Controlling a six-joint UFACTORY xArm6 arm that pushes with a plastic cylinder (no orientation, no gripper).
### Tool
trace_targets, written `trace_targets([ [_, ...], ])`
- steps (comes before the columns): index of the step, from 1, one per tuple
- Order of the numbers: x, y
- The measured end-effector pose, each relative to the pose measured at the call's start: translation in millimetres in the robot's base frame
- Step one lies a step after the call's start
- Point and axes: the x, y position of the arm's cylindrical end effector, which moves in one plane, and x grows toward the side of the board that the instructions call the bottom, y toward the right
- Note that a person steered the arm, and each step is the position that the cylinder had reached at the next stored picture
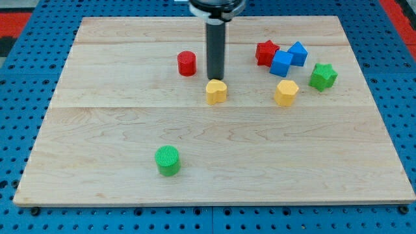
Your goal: Separate red star from blue cube
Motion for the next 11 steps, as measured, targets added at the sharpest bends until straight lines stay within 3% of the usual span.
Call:
trace_targets([
  [1,20.6,22.4],
  [2,55.4,-3.9],
  [3,41.5,-39.7],
  [4,38.8,1.7],
  [5,-20.2,45.2],
  [7,-20.4,96.6],
  [9,-39.6,79.5],
  [11,-75.9,129.2],
])
